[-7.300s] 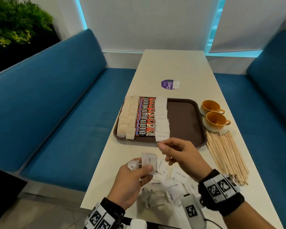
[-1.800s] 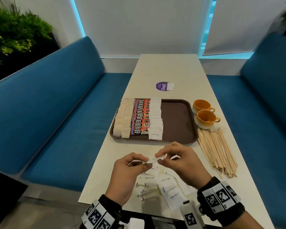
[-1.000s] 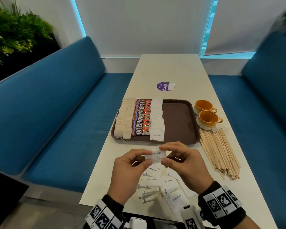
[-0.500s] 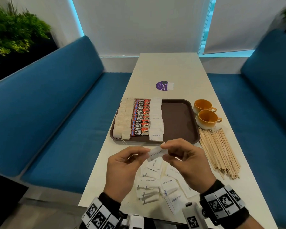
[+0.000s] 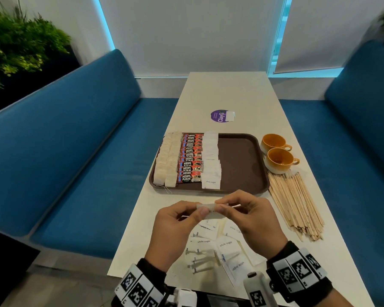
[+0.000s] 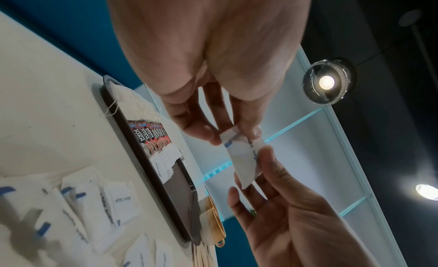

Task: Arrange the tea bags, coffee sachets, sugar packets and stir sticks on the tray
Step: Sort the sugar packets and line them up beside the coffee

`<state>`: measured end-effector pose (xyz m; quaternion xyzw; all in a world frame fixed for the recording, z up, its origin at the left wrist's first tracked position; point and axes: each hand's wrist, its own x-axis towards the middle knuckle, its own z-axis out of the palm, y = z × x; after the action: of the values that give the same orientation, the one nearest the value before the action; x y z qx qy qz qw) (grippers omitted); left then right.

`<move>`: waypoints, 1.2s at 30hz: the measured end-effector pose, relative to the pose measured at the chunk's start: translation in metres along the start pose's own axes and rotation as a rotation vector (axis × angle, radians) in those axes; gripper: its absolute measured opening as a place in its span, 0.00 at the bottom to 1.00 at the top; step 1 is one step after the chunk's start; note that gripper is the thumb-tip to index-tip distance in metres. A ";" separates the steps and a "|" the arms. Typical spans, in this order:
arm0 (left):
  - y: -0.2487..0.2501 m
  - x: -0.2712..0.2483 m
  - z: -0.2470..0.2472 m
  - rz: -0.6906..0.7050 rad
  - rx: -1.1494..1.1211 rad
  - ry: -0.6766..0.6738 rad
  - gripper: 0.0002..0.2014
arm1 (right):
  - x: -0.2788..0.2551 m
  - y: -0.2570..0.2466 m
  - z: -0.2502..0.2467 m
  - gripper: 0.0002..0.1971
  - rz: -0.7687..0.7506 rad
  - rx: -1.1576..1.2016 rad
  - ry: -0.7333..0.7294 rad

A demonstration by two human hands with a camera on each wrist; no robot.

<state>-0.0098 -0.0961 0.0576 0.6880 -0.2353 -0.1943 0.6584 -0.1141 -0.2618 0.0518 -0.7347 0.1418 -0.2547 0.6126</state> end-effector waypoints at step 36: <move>-0.027 0.087 -0.007 -0.165 0.325 -0.188 0.20 | 0.081 0.057 -0.011 0.09 0.322 -0.127 0.018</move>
<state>0.0667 -0.1401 0.0351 0.7809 -0.2667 -0.2705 0.4959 -0.0468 -0.3251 0.0143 -0.7373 0.2788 -0.1504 0.5967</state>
